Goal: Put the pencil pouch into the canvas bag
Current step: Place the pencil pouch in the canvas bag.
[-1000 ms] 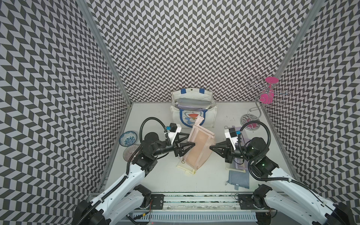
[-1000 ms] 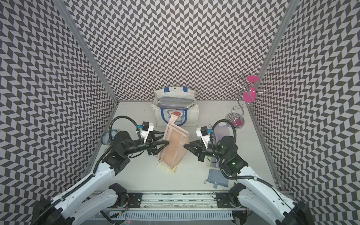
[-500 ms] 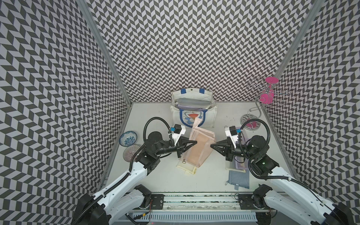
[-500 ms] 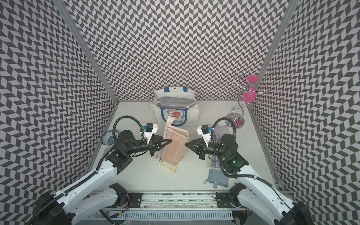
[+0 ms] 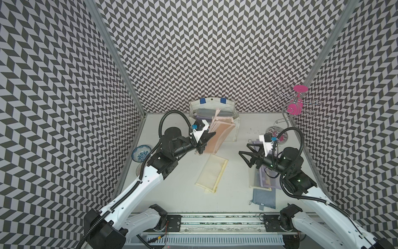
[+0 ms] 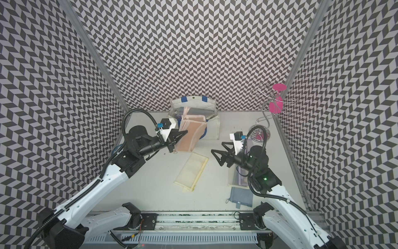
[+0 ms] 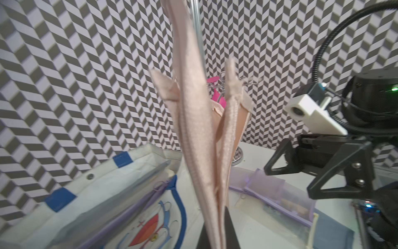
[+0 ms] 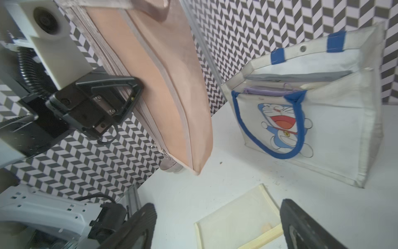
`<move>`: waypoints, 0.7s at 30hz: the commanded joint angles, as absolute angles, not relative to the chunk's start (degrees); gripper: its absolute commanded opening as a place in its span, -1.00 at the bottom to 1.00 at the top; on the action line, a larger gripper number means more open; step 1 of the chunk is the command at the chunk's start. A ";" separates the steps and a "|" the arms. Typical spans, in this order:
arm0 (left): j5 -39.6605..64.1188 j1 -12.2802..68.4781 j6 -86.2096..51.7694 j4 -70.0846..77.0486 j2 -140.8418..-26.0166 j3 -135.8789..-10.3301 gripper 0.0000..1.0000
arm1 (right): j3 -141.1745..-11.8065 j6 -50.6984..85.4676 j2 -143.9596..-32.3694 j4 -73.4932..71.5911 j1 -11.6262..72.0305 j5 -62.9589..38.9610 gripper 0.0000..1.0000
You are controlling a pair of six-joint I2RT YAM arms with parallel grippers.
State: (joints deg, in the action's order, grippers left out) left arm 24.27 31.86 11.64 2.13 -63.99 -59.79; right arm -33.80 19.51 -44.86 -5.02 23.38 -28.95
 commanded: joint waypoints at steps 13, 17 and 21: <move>12.95 27.57 50.73 -1.45 -96.59 -97.40 -1.00 | -32.75 18.07 -42.63 -2.34 19.40 -30.14 0.81; 13.37 26.06 55.75 -6.34 -104.20 -104.27 -1.00 | -32.23 18.01 -42.63 -2.88 18.43 -30.94 0.80; 15.25 24.30 55.07 -5.97 -107.39 -104.47 -1.00 | -31.78 18.10 -42.64 -3.35 18.33 -30.89 0.78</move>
State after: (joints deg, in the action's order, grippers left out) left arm 13.30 25.36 51.81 -3.46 -106.28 -103.02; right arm -32.60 18.83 -43.42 -1.28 18.65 -30.15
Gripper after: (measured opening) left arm 0.048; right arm 0.894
